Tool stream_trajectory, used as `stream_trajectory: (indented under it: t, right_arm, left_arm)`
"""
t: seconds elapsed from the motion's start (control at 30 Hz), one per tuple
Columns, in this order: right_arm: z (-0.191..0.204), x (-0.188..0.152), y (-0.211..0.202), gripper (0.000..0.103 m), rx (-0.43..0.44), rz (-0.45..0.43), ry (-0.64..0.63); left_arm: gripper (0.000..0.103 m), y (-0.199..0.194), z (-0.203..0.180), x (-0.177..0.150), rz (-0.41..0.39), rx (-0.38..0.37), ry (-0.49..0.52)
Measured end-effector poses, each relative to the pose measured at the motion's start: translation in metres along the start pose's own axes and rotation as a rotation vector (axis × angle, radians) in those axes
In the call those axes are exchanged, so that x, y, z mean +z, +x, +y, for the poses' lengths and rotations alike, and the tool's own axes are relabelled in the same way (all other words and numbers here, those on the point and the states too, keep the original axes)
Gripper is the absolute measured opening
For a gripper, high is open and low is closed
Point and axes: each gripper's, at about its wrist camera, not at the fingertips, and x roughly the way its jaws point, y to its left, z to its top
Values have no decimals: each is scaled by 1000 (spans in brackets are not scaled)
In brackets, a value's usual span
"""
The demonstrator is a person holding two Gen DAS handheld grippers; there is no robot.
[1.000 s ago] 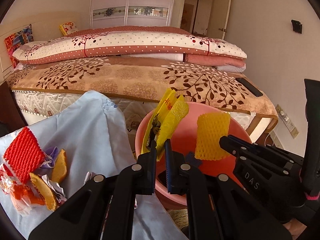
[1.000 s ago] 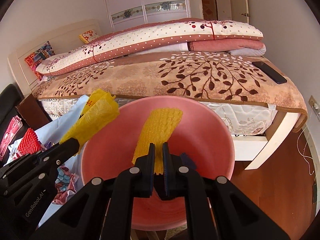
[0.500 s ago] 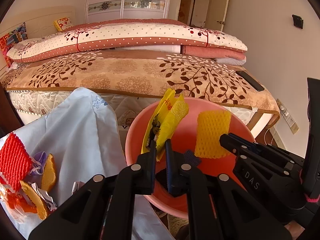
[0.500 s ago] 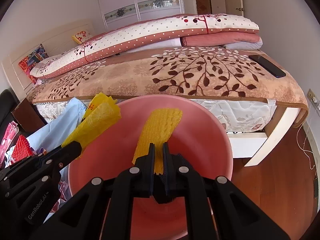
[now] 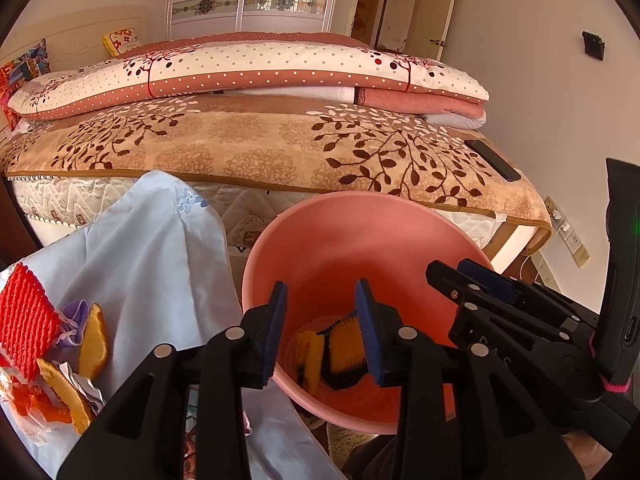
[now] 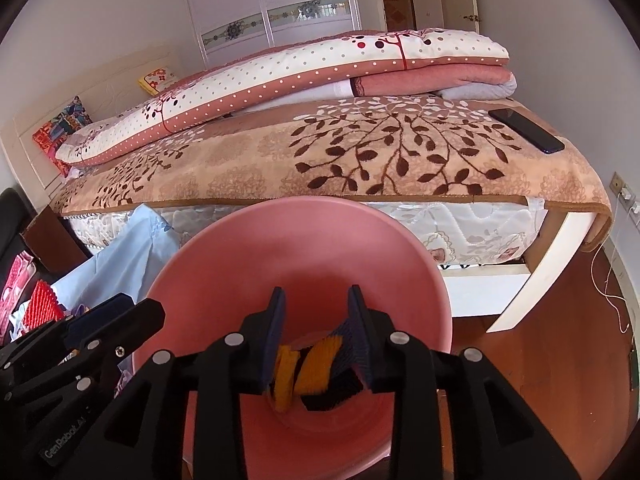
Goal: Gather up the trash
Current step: 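Move both tools back over the blue cloth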
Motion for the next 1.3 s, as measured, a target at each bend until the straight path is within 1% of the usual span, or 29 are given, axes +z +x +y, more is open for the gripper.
stream_trajectory:
  t: [0.13, 0.27, 0.4, 0.5, 0.63, 0.87, 1.0, 1.13, 1.3]
  right_arm:
    - [3, 0, -6, 37, 2, -10, 2]
    - [8, 0, -13, 39, 8, -22, -5]
    - [16, -1, -25, 49, 13, -47, -17]
    - [23, -2, -31, 49, 24, -59, -28]
    - [32, -3, -38, 49, 39, -66, -42]
    - [53, -10, -49, 49, 116, -72, -61]
    - [68, -16, -53, 49, 149, -70, -90]
    - [83, -26, -57, 49, 202, -64, -118]
    - [102, -39, -54, 49, 277, -9, -156]
  left_arm:
    - [36, -8, 3, 1, -5, -15, -11]
    - [38, -18, 8, 1, -14, -14, -28]
    - [38, -32, 15, 0, -35, -8, -33]
    - [38, -42, 22, -3, -51, 5, -41]
    - [38, -55, 37, -6, -67, 25, -80]
    - [38, -86, 64, -14, -120, 87, -82]
    - [38, -107, 84, -21, -143, 111, -108]
    - [38, -128, 102, -30, -165, 153, -118]
    - [38, -152, 130, -49, -165, 196, -155]
